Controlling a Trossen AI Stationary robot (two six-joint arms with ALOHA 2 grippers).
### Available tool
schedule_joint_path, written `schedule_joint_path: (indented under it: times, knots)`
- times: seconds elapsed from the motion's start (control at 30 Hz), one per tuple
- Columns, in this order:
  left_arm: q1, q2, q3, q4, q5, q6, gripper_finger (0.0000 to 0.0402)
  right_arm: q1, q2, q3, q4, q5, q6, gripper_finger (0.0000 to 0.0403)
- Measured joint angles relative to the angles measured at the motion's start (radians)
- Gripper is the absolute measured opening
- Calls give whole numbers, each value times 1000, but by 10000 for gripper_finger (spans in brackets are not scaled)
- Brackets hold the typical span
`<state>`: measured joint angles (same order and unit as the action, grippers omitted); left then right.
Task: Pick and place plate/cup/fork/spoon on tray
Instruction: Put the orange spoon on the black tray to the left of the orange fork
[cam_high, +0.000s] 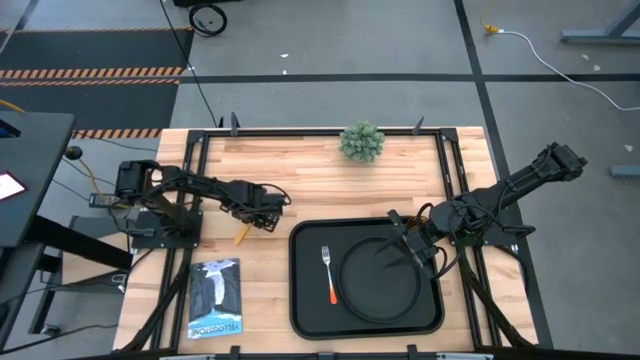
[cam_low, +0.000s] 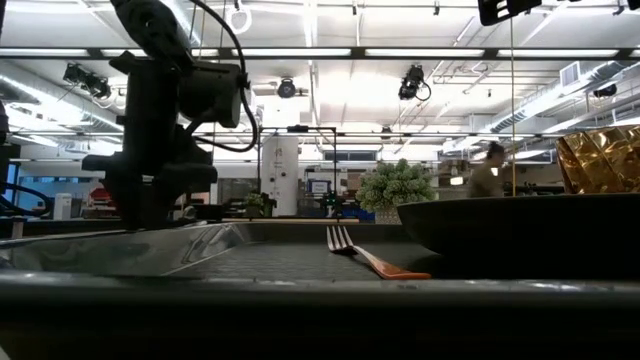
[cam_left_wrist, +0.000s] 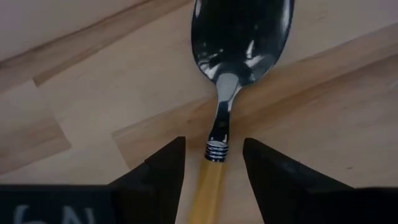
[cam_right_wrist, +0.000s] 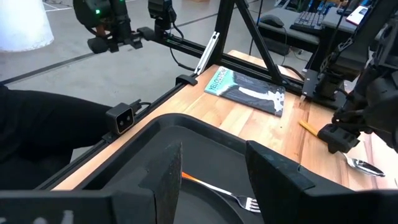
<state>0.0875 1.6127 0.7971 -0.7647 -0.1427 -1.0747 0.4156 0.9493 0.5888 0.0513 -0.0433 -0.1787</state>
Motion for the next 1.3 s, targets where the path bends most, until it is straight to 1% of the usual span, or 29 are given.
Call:
schedule_joint_path:
  times: [0.13, 0.23, 0.4, 0.63, 0.8, 0.97, 1.2, 1.3]
  knots:
    - [0, -2, -2, 6, 10, 5, 175, 0, 0, 0, 0, 0, 0, 183]
    - [1, -2, -2, 8, 17, -6, 166, 0, 0, 0, 0, 0, 0, 183]
    - [2, -1, -2, 16, 32, -7, 134, 0, 0, 0, 0, 0, 0, 183]
    - [1, 0, -2, 34, 41, -47, 86, 0, 0, 0, -1, 0, 0, 183]
    - [1, 2, 10, 27, 42, -97, 63, 0, 0, 0, -1, 0, -3, 183]
    - [1, 6, 40, 51, 34, -139, 59, 0, 0, 0, -21, 3, -4, 183]
    - [-2, 4, 111, 46, 6, -137, 58, 0, 0, 0, -55, 103, 0, 183]
    - [-7, 4, 152, 34, -2, -139, 60, 0, 0, 0, -63, 112, 3, 183]
